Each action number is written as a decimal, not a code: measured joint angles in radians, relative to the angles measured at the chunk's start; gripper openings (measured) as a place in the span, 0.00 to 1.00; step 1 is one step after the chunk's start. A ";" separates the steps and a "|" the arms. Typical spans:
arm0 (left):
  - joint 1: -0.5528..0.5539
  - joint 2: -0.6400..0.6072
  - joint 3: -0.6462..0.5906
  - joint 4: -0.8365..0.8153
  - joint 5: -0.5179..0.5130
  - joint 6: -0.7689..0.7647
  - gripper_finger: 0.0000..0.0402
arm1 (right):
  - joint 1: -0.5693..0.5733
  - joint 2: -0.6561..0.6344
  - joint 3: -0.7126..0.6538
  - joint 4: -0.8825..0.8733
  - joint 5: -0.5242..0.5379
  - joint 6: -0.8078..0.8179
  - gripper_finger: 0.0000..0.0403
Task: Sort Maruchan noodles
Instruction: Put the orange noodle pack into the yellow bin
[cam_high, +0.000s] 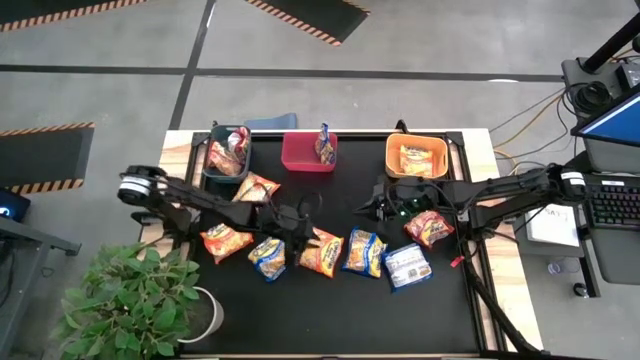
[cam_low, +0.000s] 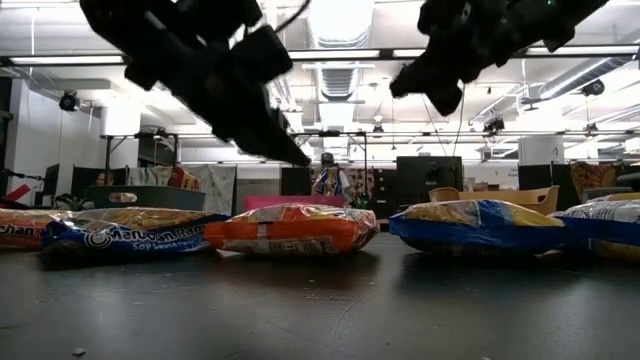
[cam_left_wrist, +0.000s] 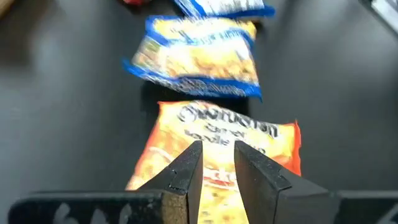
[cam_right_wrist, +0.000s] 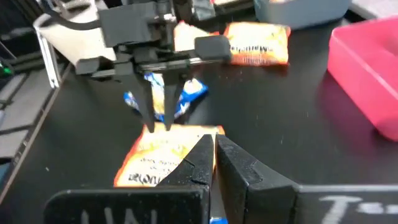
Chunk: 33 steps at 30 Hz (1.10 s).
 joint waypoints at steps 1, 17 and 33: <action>-0.004 0.025 0.001 0.013 0.001 -0.005 0.19 | 0.000 0.014 0.000 0.003 0.000 0.000 0.02; 0.050 0.095 0.030 -0.001 -0.503 -0.050 0.19 | -0.006 0.160 0.000 0.023 -0.001 0.040 0.02; 0.053 -0.095 -0.029 -0.134 -0.227 0.081 0.19 | -0.083 0.245 0.001 0.082 -0.011 0.338 0.14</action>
